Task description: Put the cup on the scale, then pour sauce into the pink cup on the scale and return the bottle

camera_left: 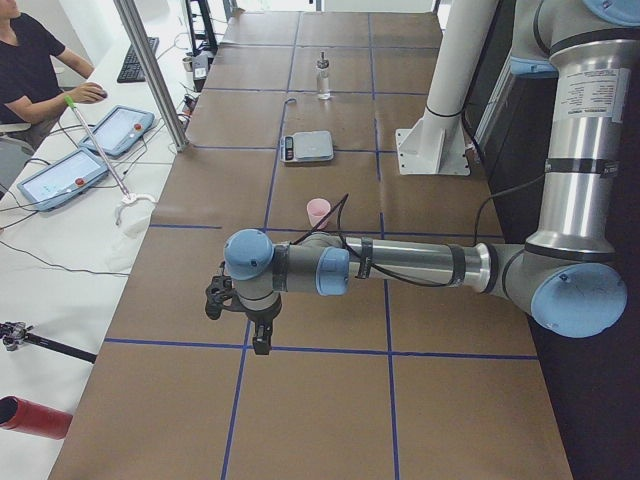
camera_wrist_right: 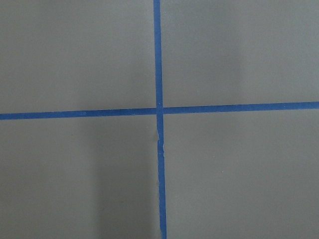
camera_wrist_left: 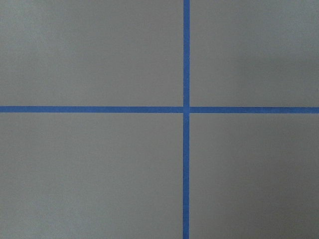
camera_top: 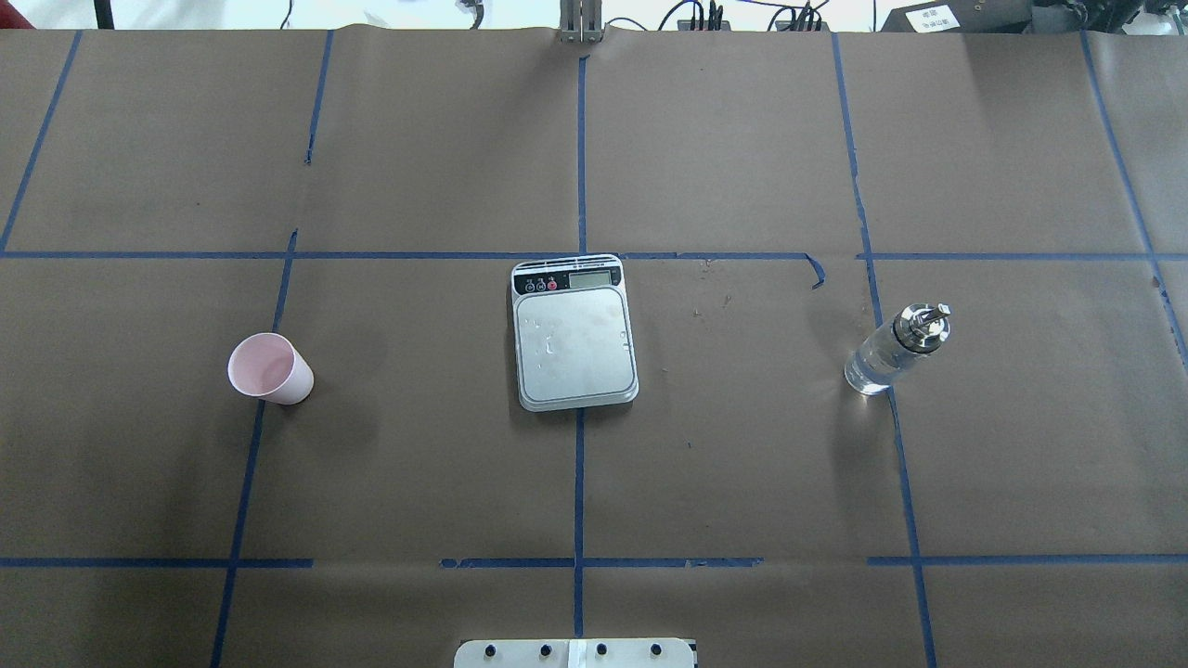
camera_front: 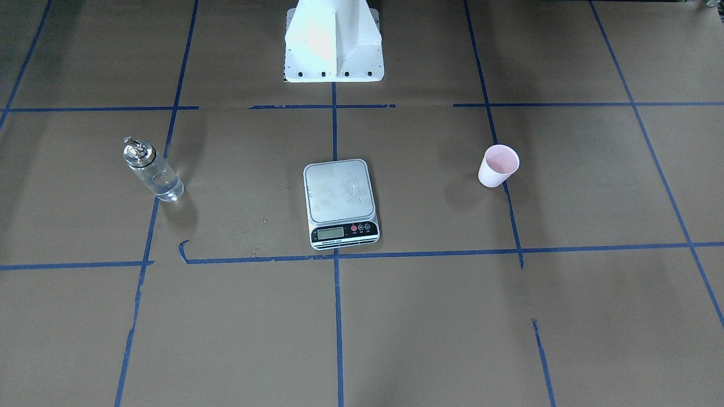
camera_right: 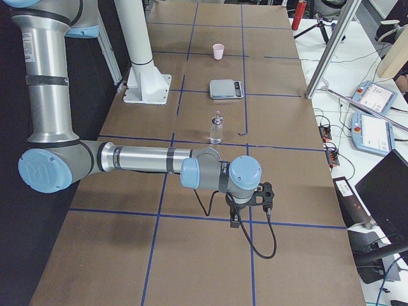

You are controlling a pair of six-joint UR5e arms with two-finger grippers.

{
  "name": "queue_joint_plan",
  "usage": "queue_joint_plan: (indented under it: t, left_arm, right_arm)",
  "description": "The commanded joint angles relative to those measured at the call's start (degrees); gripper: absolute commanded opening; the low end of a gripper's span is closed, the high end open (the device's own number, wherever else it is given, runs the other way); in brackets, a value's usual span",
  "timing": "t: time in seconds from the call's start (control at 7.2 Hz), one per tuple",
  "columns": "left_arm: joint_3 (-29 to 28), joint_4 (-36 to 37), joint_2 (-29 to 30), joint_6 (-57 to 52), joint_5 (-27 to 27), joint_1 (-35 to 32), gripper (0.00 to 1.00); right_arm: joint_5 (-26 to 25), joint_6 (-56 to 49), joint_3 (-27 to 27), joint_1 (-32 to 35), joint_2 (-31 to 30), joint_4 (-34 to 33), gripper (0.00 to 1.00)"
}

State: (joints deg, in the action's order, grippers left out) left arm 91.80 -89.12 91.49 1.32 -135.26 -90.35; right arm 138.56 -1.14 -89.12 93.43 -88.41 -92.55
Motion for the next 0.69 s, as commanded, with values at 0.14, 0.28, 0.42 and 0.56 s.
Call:
queue_joint_plan:
  t: [0.14,0.28,0.42,0.56]
  left_arm:
    - [0.57,-0.18,0.0,-0.17,-0.17,0.0,1.0]
    - [2.49,-0.53,0.61,-0.09,-0.18,0.09,1.0]
    - [7.38,-2.7,2.88,0.52,0.09,0.26,1.0]
    - [9.86,-5.95,5.51,1.31,-0.17,1.22,1.0]
  right_arm:
    - [0.04,0.0,-0.09,0.0,0.08,0.0,1.0]
    - [0.04,0.09,-0.09,0.0,0.08,0.0,1.0]
    - [0.13,0.09,-0.17,0.0,0.0,0.0,1.0]
    - [0.21,0.09,-0.7,0.0,0.08,0.0,1.0]
